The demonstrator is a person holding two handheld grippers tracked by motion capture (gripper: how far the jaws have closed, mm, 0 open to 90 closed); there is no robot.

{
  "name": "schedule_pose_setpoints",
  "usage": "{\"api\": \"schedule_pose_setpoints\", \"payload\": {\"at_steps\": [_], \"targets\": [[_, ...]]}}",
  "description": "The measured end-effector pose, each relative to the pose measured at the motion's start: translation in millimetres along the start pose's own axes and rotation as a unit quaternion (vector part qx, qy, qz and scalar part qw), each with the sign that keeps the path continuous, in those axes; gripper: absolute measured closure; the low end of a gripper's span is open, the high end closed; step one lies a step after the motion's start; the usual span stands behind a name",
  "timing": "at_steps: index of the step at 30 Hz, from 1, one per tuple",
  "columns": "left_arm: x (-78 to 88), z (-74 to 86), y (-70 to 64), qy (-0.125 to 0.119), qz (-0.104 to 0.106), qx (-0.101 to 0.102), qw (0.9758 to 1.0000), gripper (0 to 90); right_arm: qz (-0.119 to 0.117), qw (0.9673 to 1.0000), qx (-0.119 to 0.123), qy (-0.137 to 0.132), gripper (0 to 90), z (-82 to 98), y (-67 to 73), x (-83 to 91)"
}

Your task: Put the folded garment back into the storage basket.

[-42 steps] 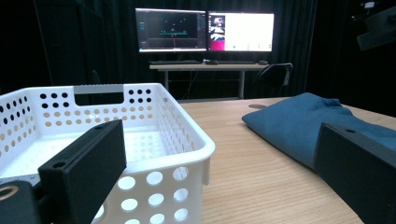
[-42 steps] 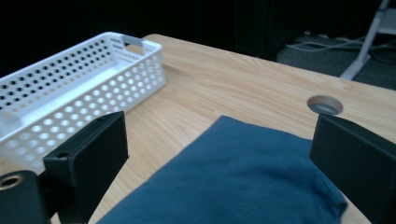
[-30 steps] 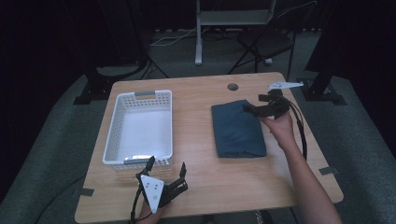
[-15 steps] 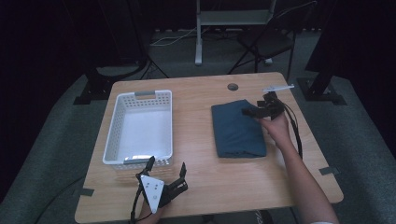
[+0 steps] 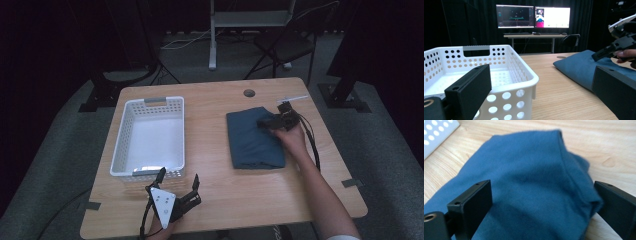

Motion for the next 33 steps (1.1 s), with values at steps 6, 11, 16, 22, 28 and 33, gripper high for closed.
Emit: {"api": "schedule_pose_setpoints", "payload": {"at_steps": [6, 11, 16, 22, 28, 33], "targets": [[0.1, 0.0, 0.0, -0.001, 0.000, 0.000, 1.0000, 4.2, -0.008, 0.9999, -0.010, 0.010, 4.2, 4.9, -1.7, -7.5], [0.2, -0.1, 0.0, -0.001, 0.000, 0.000, 1.0000, 4.2, -0.008, 0.9998, -0.014, 0.010, 4.2, 6.5, -3.0, -10.7], [0.2, -0.1, 0.0, -0.001, 0.000, 0.000, 1.0000, 4.3, 0.002, 0.9999, 0.004, 0.012, 4.1, 7.6, -0.8, -12.6], [0.2, 0.0, 0.0, -0.001, 0.000, 0.000, 1.0000, 4.3, 0.022, 0.9992, 0.026, 0.018, 0.2, 9.1, 2.7, -16.4], [0.3, -0.1, 0.1, -0.001, 0.000, 0.000, 1.0000, 4.3, 0.008, 0.9992, 0.035, 0.019, 9.1, 9.0, 3.8, -14.5], [0.2, -0.1, 0.1, -0.001, 0.000, 0.000, 1.0000, 4.2, -0.001, 0.9992, 0.035, 0.018, 20.5, 10.3, 6.5, -11.7]]}}
Point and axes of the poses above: each handheld gripper's, and its own axes: x roughly backward along the jaws, z roughly out of its underside, y roughly to its left, the point moved 7 cm from there along -x, roughly forward along the jaws, and after that the axes turned 2 degrees about y, right-handed, at the moved point
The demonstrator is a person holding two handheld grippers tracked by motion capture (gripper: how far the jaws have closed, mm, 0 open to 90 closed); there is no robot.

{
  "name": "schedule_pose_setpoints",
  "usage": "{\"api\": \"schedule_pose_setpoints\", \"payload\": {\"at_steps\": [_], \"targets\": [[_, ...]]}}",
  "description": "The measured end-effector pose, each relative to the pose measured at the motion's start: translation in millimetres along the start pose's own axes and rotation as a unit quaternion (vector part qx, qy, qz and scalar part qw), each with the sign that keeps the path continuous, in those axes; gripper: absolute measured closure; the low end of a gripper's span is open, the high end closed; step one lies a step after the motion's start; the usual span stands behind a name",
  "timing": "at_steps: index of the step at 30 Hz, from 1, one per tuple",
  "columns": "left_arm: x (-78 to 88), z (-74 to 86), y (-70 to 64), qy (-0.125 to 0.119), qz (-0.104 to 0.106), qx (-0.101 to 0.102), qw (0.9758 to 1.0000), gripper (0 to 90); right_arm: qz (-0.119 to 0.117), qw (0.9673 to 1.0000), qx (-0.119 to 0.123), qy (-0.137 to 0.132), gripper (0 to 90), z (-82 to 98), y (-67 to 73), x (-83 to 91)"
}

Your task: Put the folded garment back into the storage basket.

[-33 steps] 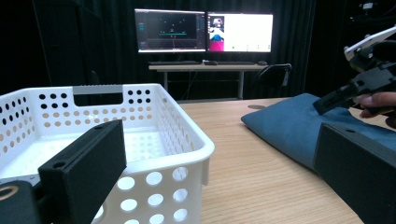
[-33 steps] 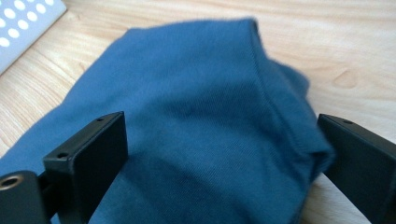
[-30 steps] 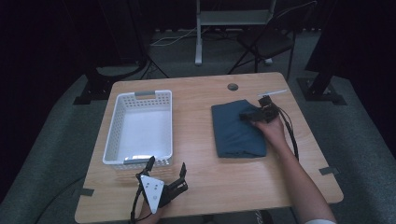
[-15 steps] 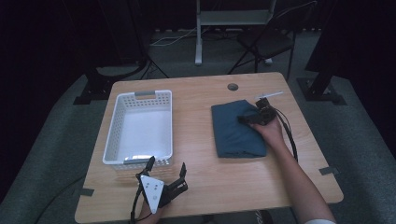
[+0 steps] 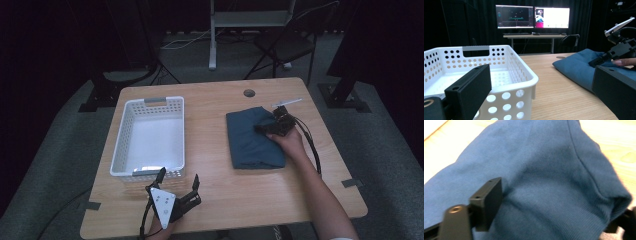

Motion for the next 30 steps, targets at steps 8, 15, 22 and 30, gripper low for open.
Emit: {"api": "schedule_pose_setpoints", "payload": {"at_steps": [8, 15, 22, 30], "targets": [[0.0, 0.0, 0.0, 0.000, 0.000, 0.000, 1.0000, 4.2, -0.036, 0.9992, -0.016, -0.010, 43.2, 2.0, 3.6, 2.3], [0.0, 0.1, 0.0, 0.000, 0.000, 0.000, 1.0000, 4.2, -0.061, 0.9973, -0.040, -0.010, 51.6, 3.1, 2.9, 3.2], [0.2, 0.0, -0.1, -0.001, 0.002, 0.000, 1.0000, 4.3, -0.094, 0.9933, -0.064, -0.023, 58.7, 3.5, 2.0, 6.9], [0.2, -0.1, -0.1, -0.001, 0.002, 0.000, 1.0000, 4.3, -0.110, 0.9899, -0.071, -0.054, 64.1, 0.4, 4.2, 20.0]]}}
Point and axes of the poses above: each handheld gripper's, and its own axes: x roughly backward along the jaws, z roughly out of its underside, y roughly to its left, the point moved 7 cm from there along -x, roughly forward along the jaws, and after that the axes turned 2 degrees about y, right-handed, at the moved point
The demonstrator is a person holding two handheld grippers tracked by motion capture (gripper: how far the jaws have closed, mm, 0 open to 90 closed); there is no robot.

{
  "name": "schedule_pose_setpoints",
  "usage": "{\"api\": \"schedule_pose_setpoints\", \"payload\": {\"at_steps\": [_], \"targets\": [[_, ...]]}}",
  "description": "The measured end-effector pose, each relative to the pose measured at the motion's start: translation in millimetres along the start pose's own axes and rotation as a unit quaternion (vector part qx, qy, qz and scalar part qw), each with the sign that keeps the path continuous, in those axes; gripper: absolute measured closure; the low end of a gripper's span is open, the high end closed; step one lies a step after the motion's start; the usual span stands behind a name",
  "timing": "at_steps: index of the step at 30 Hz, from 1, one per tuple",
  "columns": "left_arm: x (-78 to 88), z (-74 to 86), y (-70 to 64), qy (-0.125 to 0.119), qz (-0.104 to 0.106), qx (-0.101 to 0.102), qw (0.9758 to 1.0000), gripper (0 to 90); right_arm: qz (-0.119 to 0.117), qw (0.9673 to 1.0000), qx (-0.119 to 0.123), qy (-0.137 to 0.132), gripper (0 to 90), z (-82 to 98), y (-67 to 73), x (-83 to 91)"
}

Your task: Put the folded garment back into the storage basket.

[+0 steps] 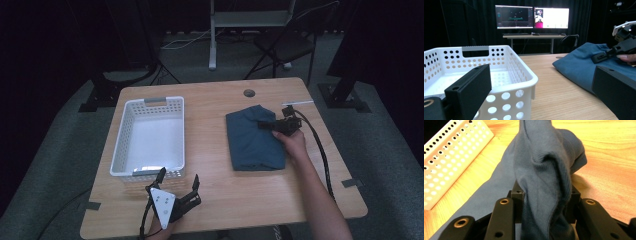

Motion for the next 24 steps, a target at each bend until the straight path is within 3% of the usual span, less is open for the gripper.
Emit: {"api": "schedule_pose_setpoints", "payload": {"at_steps": [24], "targets": [[-0.4, 0.1, -0.1, 0.002, 0.000, 0.000, 1.0000, 4.3, -0.024, 0.9974, 0.028, -0.063, 66.7, -18.2, 27.3, 35.4]]}}
Point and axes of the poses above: each handheld gripper's, and its own axes: x roughly backward along the jaws, z roughly out of its underside, y roughly to its left, the point moved 7 cm from there along -x, roughly forward along the jaws, and after that the axes turned 2 degrees about y, right-handed, at the moved point
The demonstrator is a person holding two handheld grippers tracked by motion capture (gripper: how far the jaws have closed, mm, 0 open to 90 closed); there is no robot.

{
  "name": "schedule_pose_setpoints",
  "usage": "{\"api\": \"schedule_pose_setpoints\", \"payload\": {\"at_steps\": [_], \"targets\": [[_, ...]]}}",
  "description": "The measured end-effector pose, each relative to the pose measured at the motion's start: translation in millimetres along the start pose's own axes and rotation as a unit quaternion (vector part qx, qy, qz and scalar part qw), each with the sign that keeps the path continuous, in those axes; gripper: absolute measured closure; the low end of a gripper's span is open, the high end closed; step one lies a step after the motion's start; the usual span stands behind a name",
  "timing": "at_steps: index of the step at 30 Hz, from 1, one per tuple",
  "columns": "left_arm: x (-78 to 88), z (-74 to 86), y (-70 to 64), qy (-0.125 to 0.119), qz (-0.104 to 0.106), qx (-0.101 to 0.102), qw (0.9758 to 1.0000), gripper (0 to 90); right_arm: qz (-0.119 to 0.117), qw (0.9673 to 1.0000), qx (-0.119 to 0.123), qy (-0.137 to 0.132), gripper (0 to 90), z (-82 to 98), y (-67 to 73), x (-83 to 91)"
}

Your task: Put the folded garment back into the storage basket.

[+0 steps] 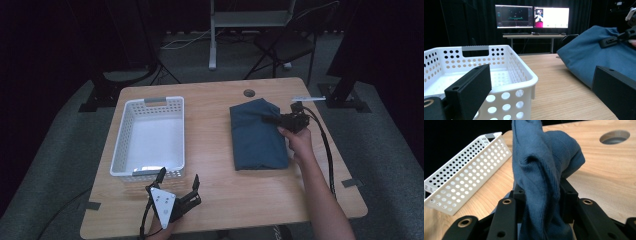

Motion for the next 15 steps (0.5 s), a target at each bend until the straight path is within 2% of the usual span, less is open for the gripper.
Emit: {"api": "schedule_pose_setpoints", "payload": {"at_steps": [7, 8, 10, 15], "targets": [[0.0, 0.0, 0.0, 0.000, 0.000, 0.000, 1.0000, 4.3, -0.002, 0.9998, 0.004, -0.019, 66.8, -8.1, 8.2, 8.4], [0.0, 0.0, 0.0, 0.000, 0.000, 0.000, 1.0000, 4.2, -0.012, 0.9995, -0.001, -0.031, 66.9, -12.8, 11.6, 14.0], [0.0, 0.0, 0.0, 0.000, 0.000, 0.000, 1.0000, 4.2, -0.013, 0.9992, -0.001, -0.036, 66.9, -15.4, 13.3, 16.9], [0.0, 0.0, 0.1, 0.000, 0.000, -0.001, 1.0000, 4.3, -0.017, 0.9984, 0.013, -0.052, 66.9, -30.9, 27.9, 32.1]]}}
Point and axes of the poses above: each handheld gripper's, and its own axes: x roughly backward along the jaws, z roughly out of its underside, y roughly to its left, the point moved 7 cm from there along -x, roughly forward along the jaws, and after that the axes turned 2 degrees about y, right-handed, at the moved point
